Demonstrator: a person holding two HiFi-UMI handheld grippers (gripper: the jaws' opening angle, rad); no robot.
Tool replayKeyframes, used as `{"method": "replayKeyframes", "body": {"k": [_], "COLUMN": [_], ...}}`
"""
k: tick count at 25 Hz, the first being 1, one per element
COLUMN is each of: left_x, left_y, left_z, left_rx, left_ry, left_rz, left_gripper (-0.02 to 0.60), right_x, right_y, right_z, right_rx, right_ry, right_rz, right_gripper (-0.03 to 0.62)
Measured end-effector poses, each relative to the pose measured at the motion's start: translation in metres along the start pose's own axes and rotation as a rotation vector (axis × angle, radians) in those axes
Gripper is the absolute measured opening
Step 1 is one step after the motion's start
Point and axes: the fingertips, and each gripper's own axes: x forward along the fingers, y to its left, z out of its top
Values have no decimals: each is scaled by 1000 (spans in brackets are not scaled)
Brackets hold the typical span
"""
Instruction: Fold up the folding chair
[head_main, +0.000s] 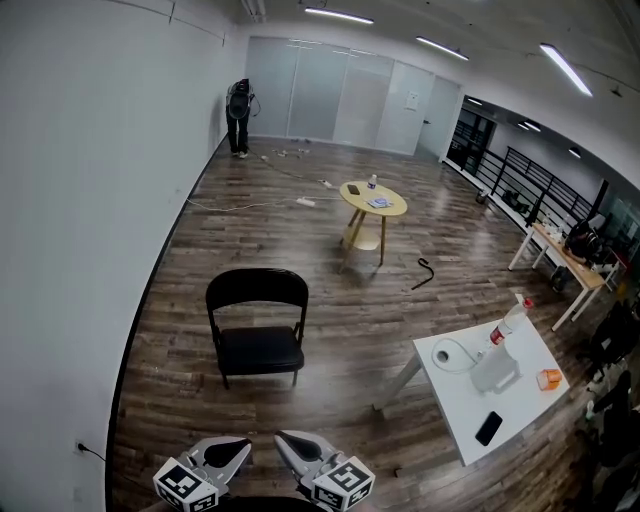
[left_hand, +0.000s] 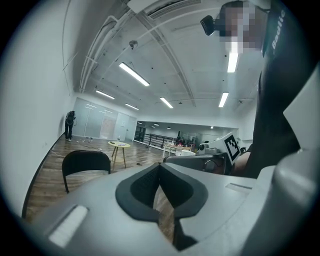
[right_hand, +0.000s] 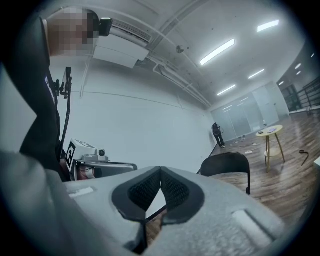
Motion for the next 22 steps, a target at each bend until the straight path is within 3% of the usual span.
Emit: {"method": "replayKeyframes", "body": {"k": [6, 13, 22], "left_x": [13, 26, 35], "left_y": [-3, -1, 52], "left_z": [4, 11, 29], "left_rx": [9, 67, 117], "left_ry": [8, 29, 6], "left_rz": [62, 78, 55], "left_gripper": [-3, -3, -3], "right_x": [-12, -19, 14], "right_y": [-12, -29, -45], "right_z": [3, 4, 14], "right_rx": [-3, 17, 14], "right_ry": [3, 9, 21], "right_rz": [40, 53, 19], "right_gripper": [-2, -2, 14]}}
